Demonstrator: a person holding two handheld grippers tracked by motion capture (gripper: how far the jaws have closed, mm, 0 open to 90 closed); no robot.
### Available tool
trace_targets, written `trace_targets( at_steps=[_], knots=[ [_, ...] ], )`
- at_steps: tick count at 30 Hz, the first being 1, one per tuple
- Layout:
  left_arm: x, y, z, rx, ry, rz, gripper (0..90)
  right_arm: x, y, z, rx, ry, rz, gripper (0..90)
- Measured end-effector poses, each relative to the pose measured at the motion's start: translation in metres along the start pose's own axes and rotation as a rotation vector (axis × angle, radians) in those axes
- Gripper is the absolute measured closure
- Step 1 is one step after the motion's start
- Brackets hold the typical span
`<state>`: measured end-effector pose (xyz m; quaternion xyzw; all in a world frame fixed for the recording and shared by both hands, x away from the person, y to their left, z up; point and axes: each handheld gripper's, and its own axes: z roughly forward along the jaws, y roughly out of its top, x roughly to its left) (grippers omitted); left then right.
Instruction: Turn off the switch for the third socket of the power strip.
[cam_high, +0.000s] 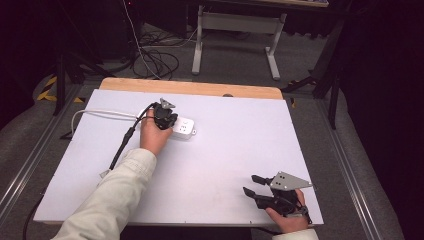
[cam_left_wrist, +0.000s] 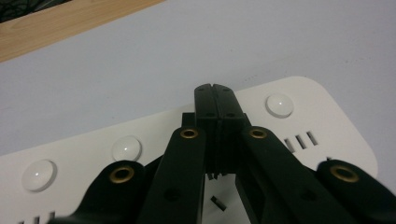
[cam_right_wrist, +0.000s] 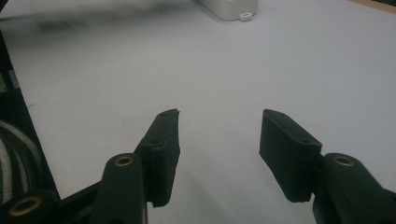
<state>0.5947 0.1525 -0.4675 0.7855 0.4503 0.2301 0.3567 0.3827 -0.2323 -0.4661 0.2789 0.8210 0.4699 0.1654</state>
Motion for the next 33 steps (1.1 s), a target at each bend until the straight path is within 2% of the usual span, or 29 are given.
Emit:
trace_targets(
  at_steps=[1, 3, 4, 6, 7, 10, 15, 19, 25, 26, 29, 33],
  knots=[
    [0.001, 0.000, 0.000, -0.004, -0.008, -0.024, 90.0, 0.000, 0.000, 0.000, -0.001, 0.000, 0.000, 48.2],
    [0.002, 0.000, 0.000, -0.004, -0.009, -0.026, 90.0, 0.000, 0.000, -0.001, -0.003, -0.001, 0.002, 48.2],
    [0.003, 0.000, -0.001, -0.033, -0.042, -0.039, 90.0, 0.000, 0.000, -0.001, -0.004, -0.001, 0.004, 48.2],
    [0.004, 0.000, -0.001, -0.040, -0.074, -0.066, 88.4, -0.001, 0.000, -0.001, -0.004, -0.002, 0.004, 48.2],
    [0.004, -0.001, -0.001, -0.043, -0.088, -0.069, 83.3, -0.001, 0.000, -0.001, -0.005, -0.002, 0.005, 48.2],
    [0.004, 0.001, -0.007, -0.058, -0.092, -0.049, 82.8, -0.001, 0.000, -0.001, -0.005, -0.001, 0.004, 48.2],
    [0.004, 0.009, -0.025, -0.107, -0.104, -0.067, 82.4, -0.001, 0.000, -0.001, -0.003, -0.003, 0.004, 48.2],
    [0.005, 0.012, -0.037, -0.116, -0.112, -0.074, 80.6, 0.000, 0.000, -0.001, -0.005, -0.003, 0.005, 48.2],
    [0.004, 0.014, -0.048, -0.118, -0.122, -0.036, 75.6, 0.000, 0.000, 0.000, -0.003, -0.004, 0.006, 48.2],
    [0.002, 0.014, -0.052, -0.121, -0.128, -0.016, 74.6, 0.000, 0.000, 0.000, -0.004, -0.004, 0.006, 48.2],
    [-0.002, 0.015, -0.058, -0.126, -0.128, 0.003, 71.4, 0.000, 0.000, -0.001, -0.004, -0.005, 0.006, 48.2],
    [-0.005, 0.016, -0.064, -0.127, -0.133, 0.014, 68.7, 0.000, 0.000, -0.001, -0.005, -0.006, 0.008, 48.2]
  ],
)
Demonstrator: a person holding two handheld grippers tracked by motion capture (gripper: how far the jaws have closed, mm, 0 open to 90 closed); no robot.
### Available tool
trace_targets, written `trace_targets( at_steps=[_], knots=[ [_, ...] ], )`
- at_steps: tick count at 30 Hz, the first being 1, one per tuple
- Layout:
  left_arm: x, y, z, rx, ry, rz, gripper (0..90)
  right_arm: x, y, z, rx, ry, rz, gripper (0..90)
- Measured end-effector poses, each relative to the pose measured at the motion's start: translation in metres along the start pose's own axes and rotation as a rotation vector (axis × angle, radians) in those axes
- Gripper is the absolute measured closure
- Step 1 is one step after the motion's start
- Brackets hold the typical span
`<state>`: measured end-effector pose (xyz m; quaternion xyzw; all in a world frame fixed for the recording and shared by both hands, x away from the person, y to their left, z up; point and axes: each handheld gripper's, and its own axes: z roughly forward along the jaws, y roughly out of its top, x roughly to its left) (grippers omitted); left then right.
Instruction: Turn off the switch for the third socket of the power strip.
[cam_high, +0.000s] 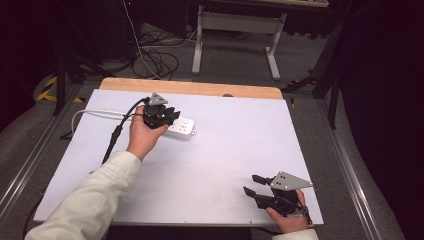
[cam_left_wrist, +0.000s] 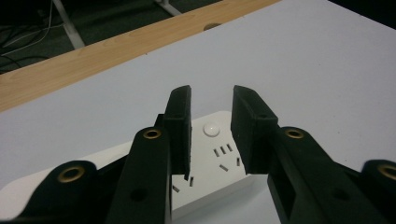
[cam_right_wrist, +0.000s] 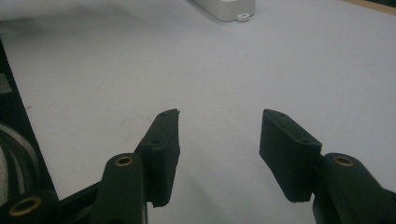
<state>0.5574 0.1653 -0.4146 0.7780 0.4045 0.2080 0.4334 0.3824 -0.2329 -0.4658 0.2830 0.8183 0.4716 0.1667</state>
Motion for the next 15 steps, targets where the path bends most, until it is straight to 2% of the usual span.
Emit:
trace_targets(
  at_steps=[10, 15],
  knots=[
    [-0.003, 0.003, -0.012, -0.012, -0.016, -0.001, 63.2, 0.000, 0.000, 0.000, 0.000, 0.000, 0.001, 48.2],
    [-0.009, 0.005, -0.021, -0.018, -0.019, 0.035, 47.0, -0.001, 0.000, 0.000, -0.001, 0.000, 0.000, 48.2]
  ],
)
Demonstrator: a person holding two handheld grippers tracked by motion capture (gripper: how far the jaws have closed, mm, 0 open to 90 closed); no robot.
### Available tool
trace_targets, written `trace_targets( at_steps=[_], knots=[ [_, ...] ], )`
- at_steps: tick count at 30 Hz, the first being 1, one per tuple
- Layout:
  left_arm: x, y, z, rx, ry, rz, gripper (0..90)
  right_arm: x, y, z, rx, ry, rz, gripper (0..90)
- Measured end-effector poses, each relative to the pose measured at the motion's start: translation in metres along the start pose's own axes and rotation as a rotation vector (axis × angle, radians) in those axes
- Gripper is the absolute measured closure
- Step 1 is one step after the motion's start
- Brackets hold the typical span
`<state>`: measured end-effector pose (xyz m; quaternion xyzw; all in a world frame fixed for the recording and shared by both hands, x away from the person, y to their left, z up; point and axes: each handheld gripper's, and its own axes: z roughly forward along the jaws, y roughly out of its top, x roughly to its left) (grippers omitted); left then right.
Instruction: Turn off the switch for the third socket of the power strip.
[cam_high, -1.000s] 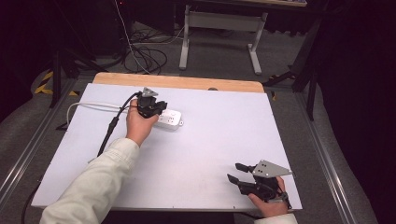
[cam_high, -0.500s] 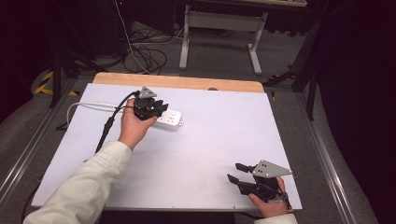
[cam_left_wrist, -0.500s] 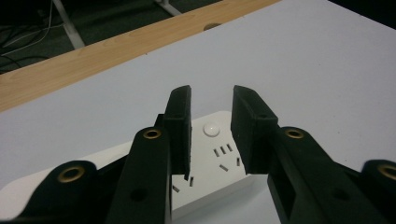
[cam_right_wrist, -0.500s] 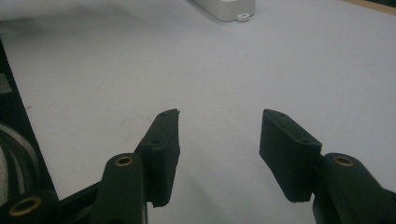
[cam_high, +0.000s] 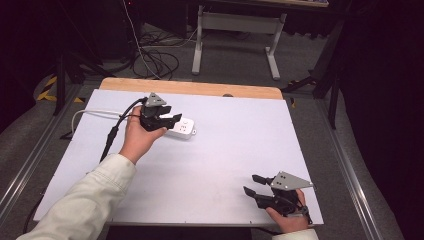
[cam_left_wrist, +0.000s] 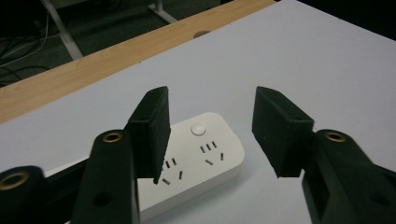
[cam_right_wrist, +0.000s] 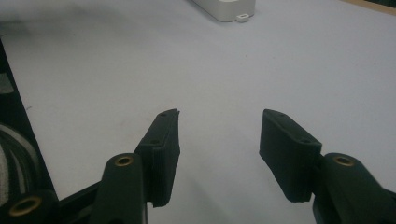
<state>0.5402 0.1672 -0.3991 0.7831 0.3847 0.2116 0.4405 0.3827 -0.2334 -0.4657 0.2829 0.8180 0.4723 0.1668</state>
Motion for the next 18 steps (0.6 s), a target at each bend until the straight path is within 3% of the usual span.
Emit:
trace_targets(
  at_steps=[10, 13, 15, 17, 18],
  knots=[
    [-0.015, 0.004, -0.038, -0.031, -0.053, 0.045, 27.5, 0.000, 0.000, 0.000, 0.001, -0.001, 0.003, 47.0],
    [-0.019, 0.002, -0.053, -0.069, -0.054, 0.063, 26.7, 0.001, 0.000, 0.000, 0.000, -0.003, 0.001, 46.6],
    [-0.022, -0.002, -0.068, -0.062, -0.056, 0.027, 25.2, 0.001, 0.000, 0.000, -0.002, -0.001, 0.003, 46.5],
    [-0.024, -0.004, -0.072, -0.062, -0.059, 0.024, 24.5, 0.001, 0.000, 0.001, 0.000, -0.001, 0.003, 46.5],
    [-0.026, -0.009, -0.080, -0.091, -0.059, 0.055, 25.1, 0.001, 0.000, 0.001, 0.001, -0.002, 0.002, 46.4]
  ],
)
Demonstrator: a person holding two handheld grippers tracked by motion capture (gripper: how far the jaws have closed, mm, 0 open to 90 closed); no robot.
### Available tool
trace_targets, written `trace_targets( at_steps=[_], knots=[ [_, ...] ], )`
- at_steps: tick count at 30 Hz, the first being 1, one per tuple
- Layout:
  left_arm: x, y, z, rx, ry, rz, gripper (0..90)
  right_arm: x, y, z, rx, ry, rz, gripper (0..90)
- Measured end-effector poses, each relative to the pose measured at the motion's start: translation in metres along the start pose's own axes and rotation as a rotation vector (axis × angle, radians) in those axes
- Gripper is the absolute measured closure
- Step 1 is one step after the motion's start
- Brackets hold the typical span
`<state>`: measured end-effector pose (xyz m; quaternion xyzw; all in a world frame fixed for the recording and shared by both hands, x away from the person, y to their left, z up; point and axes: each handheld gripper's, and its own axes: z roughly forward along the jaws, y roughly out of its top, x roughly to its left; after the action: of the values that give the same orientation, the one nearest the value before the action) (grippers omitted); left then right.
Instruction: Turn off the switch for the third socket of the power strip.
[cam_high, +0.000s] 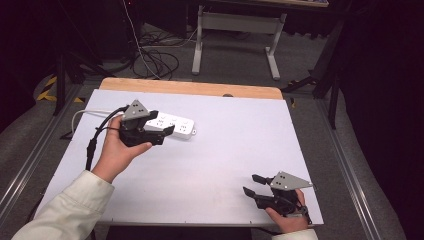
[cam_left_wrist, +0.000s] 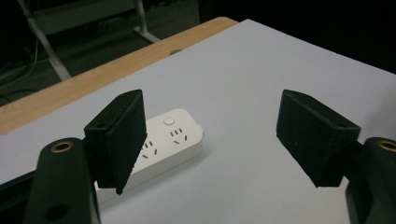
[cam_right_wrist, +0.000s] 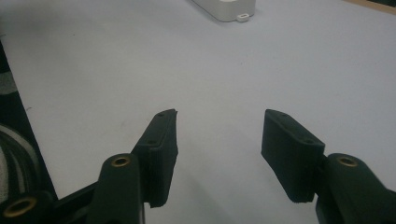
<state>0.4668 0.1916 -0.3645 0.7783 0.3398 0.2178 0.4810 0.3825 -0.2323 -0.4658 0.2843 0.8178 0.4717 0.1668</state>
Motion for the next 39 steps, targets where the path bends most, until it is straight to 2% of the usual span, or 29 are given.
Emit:
trace_targets(
  at_steps=[11, 13, 18, 20, 21, 22, 23, 26, 28, 30, 31, 32, 35, 39],
  knots=[
    [-0.009, -0.025, -0.024, -0.021, -0.051, 0.037, 19.0, -0.001, 0.000, -0.002, -0.031, 0.014, 0.013, 41.1],
    [-0.009, -0.032, -0.028, -0.029, -0.069, 0.024, 17.4, -0.001, 0.000, -0.001, -0.030, 0.021, 0.012, 40.1],
    [-0.008, -0.053, -0.036, -0.038, -0.072, 0.019, 15.0, 0.000, 0.001, -0.002, -0.037, 0.028, 0.010, 39.4],
    [-0.007, -0.062, -0.039, -0.041, -0.094, -0.009, 14.8, 0.000, 0.001, -0.002, -0.040, 0.032, 0.009, 38.9],
    [-0.005, -0.071, -0.041, -0.035, -0.107, 0.004, 14.7, 0.000, 0.001, -0.002, -0.040, 0.034, 0.011, 38.6],
    [-0.005, -0.071, -0.041, -0.035, -0.107, 0.004, 14.5, 0.000, 0.001, -0.002, -0.041, 0.037, 0.010, 38.4],
    [-0.005, -0.080, -0.043, -0.028, -0.107, 0.025, 14.2, 0.000, 0.001, -0.002, -0.043, 0.043, 0.011, 38.1],
    [-0.004, -0.088, -0.046, -0.028, -0.110, 0.037, 12.9, 0.000, 0.001, -0.003, -0.051, 0.055, 0.012, 37.7],
    [-0.005, -0.099, -0.051, -0.022, -0.095, 0.061, 12.3, 0.000, 0.001, -0.003, -0.050, 0.059, 0.014, 37.6],
    [-0.006, -0.103, -0.052, -0.012, -0.086, 0.068, 10.8, 0.000, 0.001, -0.002, -0.049, 0.059, 0.014, 37.6],
    [-0.007, -0.111, -0.053, 0.019, -0.066, 0.063, 10.6, 0.000, 0.001, -0.002, -0.049, 0.057, 0.013, 37.5],
    [-0.008, -0.115, -0.053, 0.036, -0.067, 0.059, 10.6, 0.000, 0.001, -0.002, -0.050, 0.056, 0.011, 37.6],
    [-0.007, -0.124, -0.054, 0.046, -0.074, 0.048, 10.2, 0.000, 0.001, -0.002, -0.049, 0.059, 0.011, 37.6],
    [-0.005, -0.140, -0.057, 0.041, -0.085, 0.007, 10.2, 0.000, 0.001, -0.003, -0.048, 0.062, 0.012, 37.2]
  ],
)
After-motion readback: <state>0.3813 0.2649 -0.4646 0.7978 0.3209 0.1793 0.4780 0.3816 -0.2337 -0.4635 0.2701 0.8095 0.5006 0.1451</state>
